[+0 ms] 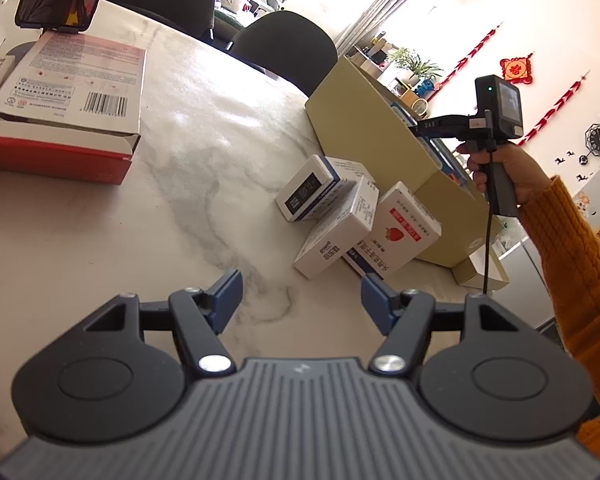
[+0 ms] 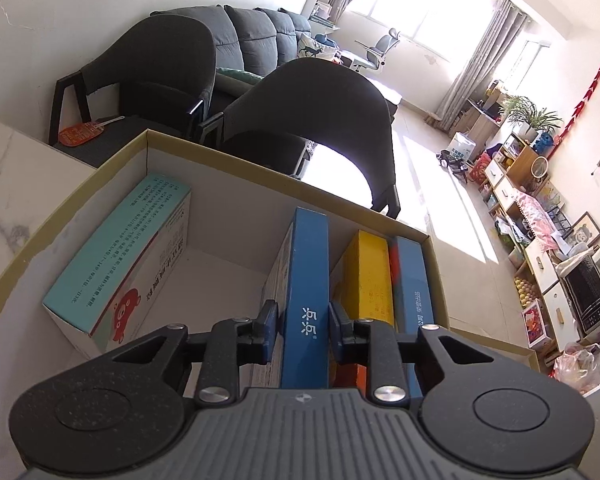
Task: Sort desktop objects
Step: 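Lower the blue box upright into the cardboard box beside the yellow box, then open the right tool and lift it out of the cardboard box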
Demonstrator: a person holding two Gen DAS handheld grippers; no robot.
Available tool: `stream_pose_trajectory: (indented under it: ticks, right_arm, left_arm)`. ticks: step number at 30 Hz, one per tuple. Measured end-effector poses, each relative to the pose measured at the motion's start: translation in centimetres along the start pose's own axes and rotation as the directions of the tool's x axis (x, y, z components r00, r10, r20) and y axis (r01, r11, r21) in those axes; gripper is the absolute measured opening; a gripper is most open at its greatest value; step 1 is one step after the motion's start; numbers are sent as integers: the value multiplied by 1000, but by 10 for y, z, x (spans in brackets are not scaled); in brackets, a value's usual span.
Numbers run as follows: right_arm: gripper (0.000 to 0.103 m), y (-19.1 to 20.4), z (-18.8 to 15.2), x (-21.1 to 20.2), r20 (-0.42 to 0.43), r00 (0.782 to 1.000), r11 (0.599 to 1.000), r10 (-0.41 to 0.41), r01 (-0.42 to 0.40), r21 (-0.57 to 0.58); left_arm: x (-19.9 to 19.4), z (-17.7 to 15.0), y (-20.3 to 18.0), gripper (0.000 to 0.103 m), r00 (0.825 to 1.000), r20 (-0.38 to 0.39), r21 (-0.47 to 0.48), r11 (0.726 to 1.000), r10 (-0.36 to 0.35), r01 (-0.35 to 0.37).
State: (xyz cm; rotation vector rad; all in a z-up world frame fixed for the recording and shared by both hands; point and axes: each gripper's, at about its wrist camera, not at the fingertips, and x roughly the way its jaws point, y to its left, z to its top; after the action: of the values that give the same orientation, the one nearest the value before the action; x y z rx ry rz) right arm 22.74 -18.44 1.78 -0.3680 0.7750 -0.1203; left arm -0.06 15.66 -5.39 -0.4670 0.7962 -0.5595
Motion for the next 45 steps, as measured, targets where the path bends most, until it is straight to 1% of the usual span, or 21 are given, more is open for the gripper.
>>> stream_pose_trajectory:
  ticks: [4,10,13,15,19,22,24,26,31,33,37,39,40,41,42,43,45]
  right_arm:
    - [29,1,1,7,13,998,998,-55,55,-9]
    - [30,-4,3,11,18,997,997,-76,76,0]
    - [33,-6,-1,10,29,994,994,-107,108,-27]
    - [41,-7,-2,7,41,992,992,-120,122,-41]
    - [42,-13,-1,-5,75,992,993,-106,109,-33]
    - [50,-23,-2,-18,101,992,997,-75,74,14]
    - [57,-33,-3,-31,118,992,998,-33,26,59]
    - [60,-42,-4,-44,135,991,995,6,-20,100]
    - [61,-54,-9,-66,146,985,986,88,-107,131]
    - [61,-53,-12,-75,143,982,980,123,-142,137]
    - [61,-52,-21,-90,160,969,964,188,-213,159]
    - [61,-51,-26,-100,173,960,952,220,-250,176]
    - [61,-51,-29,-103,178,956,947,231,-263,183]
    - [62,-51,-33,-107,185,953,943,240,-274,189]
    - [62,-50,-37,-112,191,950,940,246,-282,192]
    - [63,-50,-41,-117,197,948,937,252,-289,195]
    - [64,-50,-47,-125,207,943,933,261,-301,196]
  left_arm:
    - [-1,0,0,65,1000,1,0,1000,3,-3]
    - [-3,1,1,65,1000,11,2,1000,22,-22]
    - [-3,2,0,65,999,14,11,999,38,-38]
    - [-2,2,0,65,999,15,17,999,48,-48]
    - [0,2,-4,65,996,21,40,996,83,-83]
    - [2,2,-8,65,994,27,73,991,108,-109]
    - [3,2,-11,65,993,26,93,989,112,-114]
    - [3,1,-13,65,994,24,98,989,105,-107]
    - [2,-3,-20,65,995,30,110,989,96,-99]
    - [3,-5,-24,65,994,35,136,985,103,-107]
    - [14,-9,-35,65,991,32,258,957,131,-135]
    - [19,-10,-36,66,985,47,296,939,166,-172]
    - [20,-10,-35,72,981,63,310,931,183,-194]
    - [22,-9,-34,87,976,80,324,921,201,-216]
    - [23,-9,-33,91,972,96,340,911,213,-233]
    - [25,-8,-31,91,971,103,359,903,214,-237]
    - [33,-8,-29,91,977,90,400,891,195,-215]
